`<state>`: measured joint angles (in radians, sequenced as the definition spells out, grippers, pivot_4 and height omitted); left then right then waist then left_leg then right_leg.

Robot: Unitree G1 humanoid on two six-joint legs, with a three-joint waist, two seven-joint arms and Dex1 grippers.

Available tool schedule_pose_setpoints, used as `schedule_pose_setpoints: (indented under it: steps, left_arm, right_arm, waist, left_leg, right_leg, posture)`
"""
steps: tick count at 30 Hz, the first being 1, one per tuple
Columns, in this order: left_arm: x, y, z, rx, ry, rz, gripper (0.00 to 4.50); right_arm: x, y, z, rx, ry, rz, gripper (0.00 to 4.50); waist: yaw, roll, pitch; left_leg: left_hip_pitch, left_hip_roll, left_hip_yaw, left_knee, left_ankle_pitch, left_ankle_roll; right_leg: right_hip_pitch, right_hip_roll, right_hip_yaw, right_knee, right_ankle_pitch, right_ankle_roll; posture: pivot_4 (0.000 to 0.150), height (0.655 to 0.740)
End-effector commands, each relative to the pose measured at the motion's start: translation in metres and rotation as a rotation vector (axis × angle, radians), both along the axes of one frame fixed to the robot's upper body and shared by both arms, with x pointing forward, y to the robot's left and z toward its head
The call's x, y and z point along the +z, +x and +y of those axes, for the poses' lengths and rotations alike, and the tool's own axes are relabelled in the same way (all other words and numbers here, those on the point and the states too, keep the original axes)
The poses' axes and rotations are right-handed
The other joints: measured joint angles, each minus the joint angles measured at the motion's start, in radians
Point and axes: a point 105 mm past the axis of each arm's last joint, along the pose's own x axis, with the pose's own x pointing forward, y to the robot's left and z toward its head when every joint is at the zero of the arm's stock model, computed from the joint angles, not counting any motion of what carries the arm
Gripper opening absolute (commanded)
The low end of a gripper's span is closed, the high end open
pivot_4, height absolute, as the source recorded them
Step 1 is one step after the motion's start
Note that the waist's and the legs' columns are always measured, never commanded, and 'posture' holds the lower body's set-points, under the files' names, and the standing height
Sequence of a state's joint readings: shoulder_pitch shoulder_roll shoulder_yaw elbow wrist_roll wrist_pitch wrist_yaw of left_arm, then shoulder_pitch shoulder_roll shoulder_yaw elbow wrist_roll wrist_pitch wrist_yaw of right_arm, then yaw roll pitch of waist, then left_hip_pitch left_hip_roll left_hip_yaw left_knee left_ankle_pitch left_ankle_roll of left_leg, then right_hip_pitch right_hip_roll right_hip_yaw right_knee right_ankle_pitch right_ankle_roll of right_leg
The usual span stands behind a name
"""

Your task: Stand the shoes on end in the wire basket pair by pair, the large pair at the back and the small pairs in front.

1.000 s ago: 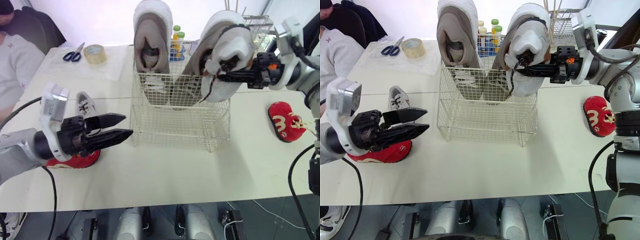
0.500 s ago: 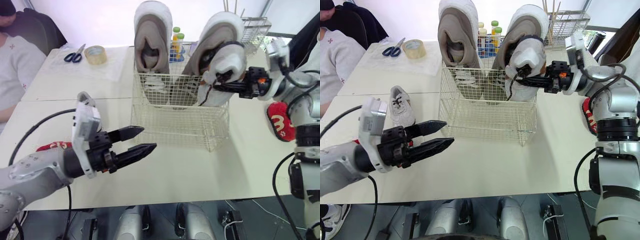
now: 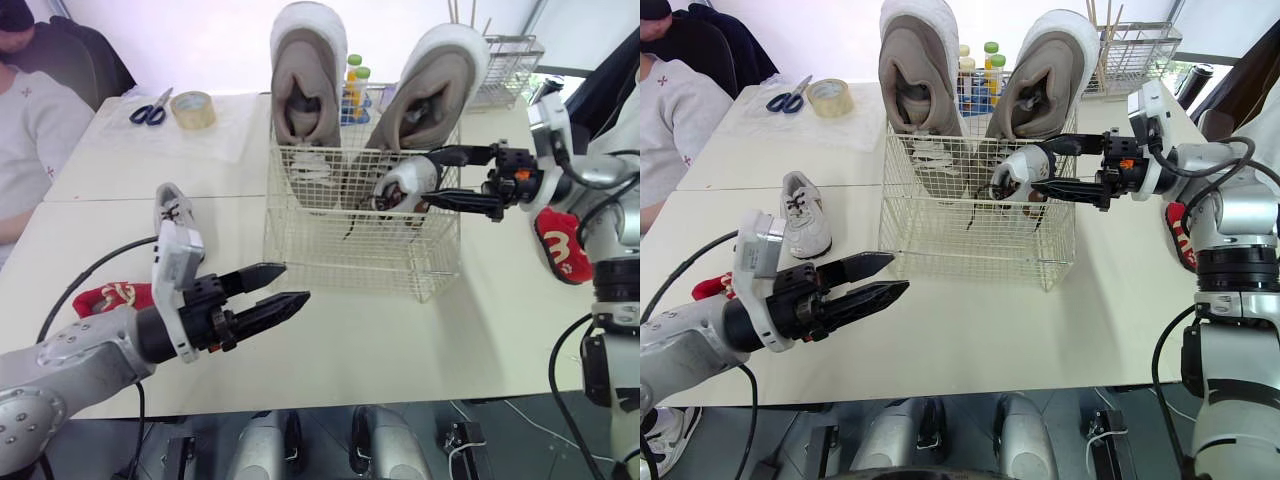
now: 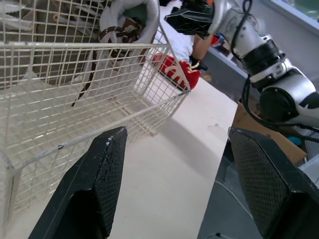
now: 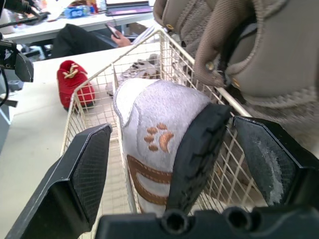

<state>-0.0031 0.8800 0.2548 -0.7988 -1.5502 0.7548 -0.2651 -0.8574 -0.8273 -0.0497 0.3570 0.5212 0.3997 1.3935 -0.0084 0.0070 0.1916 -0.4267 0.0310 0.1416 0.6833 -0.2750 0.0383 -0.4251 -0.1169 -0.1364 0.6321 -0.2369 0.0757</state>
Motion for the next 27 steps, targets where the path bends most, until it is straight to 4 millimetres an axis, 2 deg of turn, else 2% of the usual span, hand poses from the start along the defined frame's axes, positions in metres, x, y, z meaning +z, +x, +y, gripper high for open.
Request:
schedule_pose_setpoints:
  steps: [1, 6, 11, 14, 17, 20, 23, 25, 27]
  left_arm:
    - [0.004, -0.001, 0.000, -0.008, -0.011, -0.029, 3.37]
    - [-0.001, -0.002, 0.001, -0.011, 0.009, -0.020, 3.37]
    - [0.003, 0.001, 0.000, -0.004, -0.005, -0.040, 3.37]
    - [0.005, 0.004, -0.002, -0.020, 0.003, -0.054, 3.37]
    - [0.011, 0.009, -0.004, -0.042, 0.000, -0.085, 3.37]
    - [0.029, 0.019, 0.001, -0.030, -0.043, -0.133, 3.37]
    - [0.049, 0.041, 0.031, 0.126, -0.082, -0.166, 3.37]
    - [0.055, 0.062, 0.066, 0.322, -0.044, -0.166, 3.37]
    - [0.058, 0.080, 0.116, 0.547, -0.034, -0.143, 3.37]
  right_arm:
    - [0.013, -0.003, -0.018, -0.101, -0.028, -0.033, 4.24]
    - [0.024, -0.010, -0.026, -0.182, -0.029, -0.031, 4.24]
    - [0.039, -0.030, -0.025, -0.215, -0.050, -0.059, 4.38]
    - [0.048, -0.038, -0.014, -0.229, -0.101, -0.097, 4.38]
    - [0.067, -0.055, 0.009, -0.163, -0.105, -0.141, 4.38]
    - [0.091, -0.077, 0.027, -0.025, 0.006, -0.102, 4.38]
    - [0.107, -0.104, 0.037, 0.162, 0.100, -0.020, 4.38]
    - [0.105, -0.114, 0.045, 0.250, 0.088, 0.005, 4.38]
    - [0.093, -0.125, 0.059, 0.374, 0.051, 0.047, 4.38]
  waist:
    - [0.001, 0.000, 0.000]
    - [0.001, 0.000, 0.000]
    - [-0.001, 0.000, 0.000]
    - [-0.001, 0.000, 0.000]
    - [-0.001, 0.000, 0.000]
    - [-0.001, 0.000, 0.000]
    - [0.000, -0.001, 0.000]
    - [-0.002, -0.002, 0.000]
    - [-0.006, -0.002, 0.000]
  left_leg:
    - [0.000, 0.000, 0.000, 0.000, 0.000, 0.000]
    - [0.000, 0.000, 0.000, 0.000, 0.000, 0.000]
    - [0.000, 0.000, 0.000, 0.000, 0.000, 0.000]
    - [0.000, 0.000, 0.000, 0.000, 0.000, 0.000]
    - [0.000, 0.000, 0.000, 0.000, 0.000, 0.000]
    - [0.000, 0.000, -0.001, 0.000, 0.000, 0.000]
    - [0.000, 0.000, -0.001, 0.000, 0.000, 0.000]
    - [-0.001, 0.000, -0.002, 0.000, 0.000, 0.000]
    - [0.000, 0.001, -0.002, 0.000, 0.000, 0.001]
  right_leg:
    - [0.000, 0.000, 0.000, 0.000, 0.000, 0.000]
    - [0.000, -0.001, 0.000, 0.000, 0.000, 0.000]
    - [0.000, 0.000, 0.000, 0.000, 0.000, 0.000]
    - [0.000, 0.000, 0.000, 0.000, 0.000, 0.000]
    - [0.000, 0.000, 0.000, 0.000, 0.000, 0.000]
    - [-0.001, 0.000, 0.000, 0.000, 0.000, 0.000]
    - [-0.001, 0.000, 0.000, 0.000, 0.000, 0.000]
    - [0.000, 0.000, 0.000, 0.000, 0.000, 0.000]
    - [0.000, -0.001, 0.000, 0.000, 0.000, 0.000]
  posture:
    - [0.150, 0.7400]
    - [0.150, 0.7400]
    - [0.150, 0.7400]
    - [0.150, 0.7400]
    - [0.150, 0.7400]
    - [0.150, 0.7400]
    - [0.150, 0.7400]
    - [0.150, 0.7400]
    - [0.150, 0.7400]
